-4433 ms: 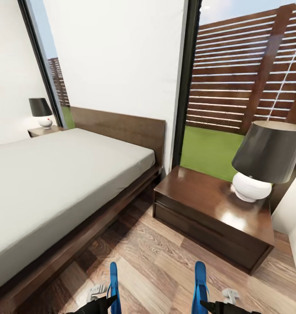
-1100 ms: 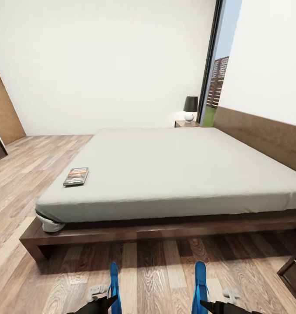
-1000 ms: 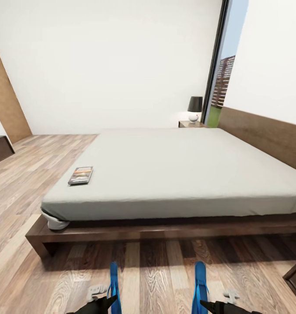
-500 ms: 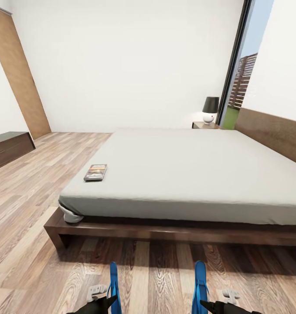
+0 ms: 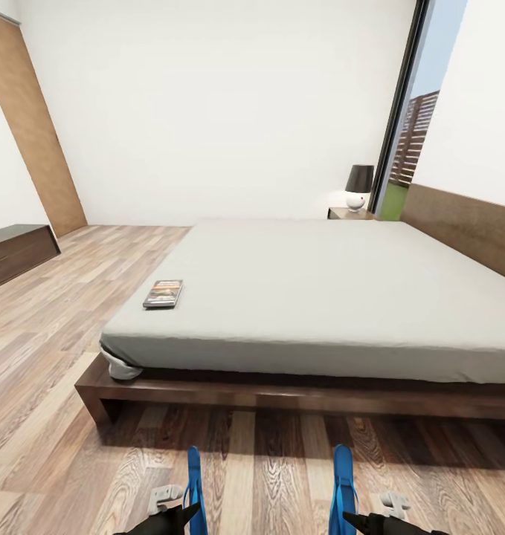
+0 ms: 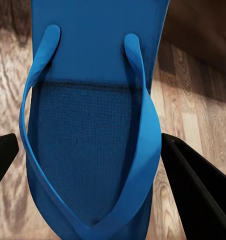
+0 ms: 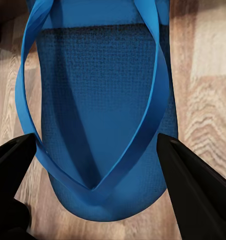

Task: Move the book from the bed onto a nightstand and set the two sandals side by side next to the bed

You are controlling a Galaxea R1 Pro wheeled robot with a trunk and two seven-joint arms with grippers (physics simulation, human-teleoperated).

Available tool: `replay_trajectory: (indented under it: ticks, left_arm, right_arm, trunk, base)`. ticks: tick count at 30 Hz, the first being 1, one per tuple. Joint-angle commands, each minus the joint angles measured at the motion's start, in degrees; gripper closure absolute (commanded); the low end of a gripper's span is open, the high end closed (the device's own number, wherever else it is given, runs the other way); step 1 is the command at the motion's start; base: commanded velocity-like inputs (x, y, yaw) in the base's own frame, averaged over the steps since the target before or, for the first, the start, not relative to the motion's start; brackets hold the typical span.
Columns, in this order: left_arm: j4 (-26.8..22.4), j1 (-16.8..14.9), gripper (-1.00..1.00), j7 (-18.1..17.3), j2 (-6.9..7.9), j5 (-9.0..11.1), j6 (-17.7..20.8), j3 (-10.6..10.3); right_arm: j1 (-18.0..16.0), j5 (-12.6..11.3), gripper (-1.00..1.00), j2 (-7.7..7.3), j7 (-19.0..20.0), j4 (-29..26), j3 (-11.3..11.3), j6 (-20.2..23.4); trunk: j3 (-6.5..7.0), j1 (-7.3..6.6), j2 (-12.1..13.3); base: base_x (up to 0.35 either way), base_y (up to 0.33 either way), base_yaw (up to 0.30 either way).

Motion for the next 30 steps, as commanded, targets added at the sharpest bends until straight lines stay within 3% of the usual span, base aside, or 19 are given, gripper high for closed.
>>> replay_trajectory:
  ticks: [1,10,12,16,18,23,25,27,30]
  left_arm:
    - [0.07,-0.04,1.0,-0.21,0.02,0.25,0.01,0.04]
    - [-0.12,-0.04,1.0,-0.06,0.18,0.33,0.01,0.31]
    - [-0.83,-0.08,1.0,1.7,0.28,0.34,0.11,0.33]
    - [-10.13,-0.28,1.0,16.45,-0.03,0.33,1.61,0.16]
    - [-15.91,-0.35,1.0,23.9,-0.55,0.24,5.08,0.07]
    - [-23.24,-0.37,1.0,37.88,-1.47,-0.62,9.28,-0.61]
    - [-23.79,-0.38,1.0,41.24,-1.77,-2.03,9.53,-1.53]
    - [-24.21,-0.37,1.0,45.2,-2.0,-5.97,9.81,-4.47]
    - [-24.36,-0.38,1.0,47.09,-2.1,-11.43,11.51,-7.38]
  right_arm:
    - [-0.05,0.45,1.0,0.04,0.37,-0.09,-0.49,0.44]
    - [-0.05,0.27,1.0,0.02,0.41,-0.1,-0.49,0.44]
    - [-0.05,0.27,1.0,0.01,0.39,-0.1,-0.53,0.44]
    - [-0.08,0.26,1.0,-0.04,0.41,-0.15,-0.57,0.44]
    - [-0.07,0.26,1.0,-0.06,0.48,-0.17,-0.57,0.44]
    - [-0.07,0.26,1.0,-0.14,0.64,-0.18,-0.58,0.44]
    - [-0.06,0.26,1.0,-0.15,0.65,-0.18,-0.58,0.44]
    - [-0.04,0.26,1.0,-0.15,0.62,-0.18,-0.58,0.44]
    - [-0.06,0.26,1.0,-0.15,0.56,-0.18,-0.58,0.44]
  trunk:
    - [-0.05,-0.01,-0.02]
    - [-0.05,-0.01,-0.02]
    - [-0.05,-0.01,-0.02]
    - [-0.05,-0.01,-0.02]
    - [-0.05,-0.01,-0.02]
    - [-0.05,-0.01,-0.02]
    - [-0.05,-0.01,-0.02]
    - [-0.05,-0.01,-0.02]
    - [-0.05,-0.01,-0.02]
  base:
    - [0.0,0.0,0.0]
    - [0.0,0.0,0.0]
    - [0.0,0.0,0.0]
    - [0.0,0.0,0.0]
    - [0.0,0.0,0.0]
    - [0.0,0.0,0.0]
    - [0.0,0.0,0.0]
    - [0.0,0.0,0.0]
    - [0.0,0.0,0.0]
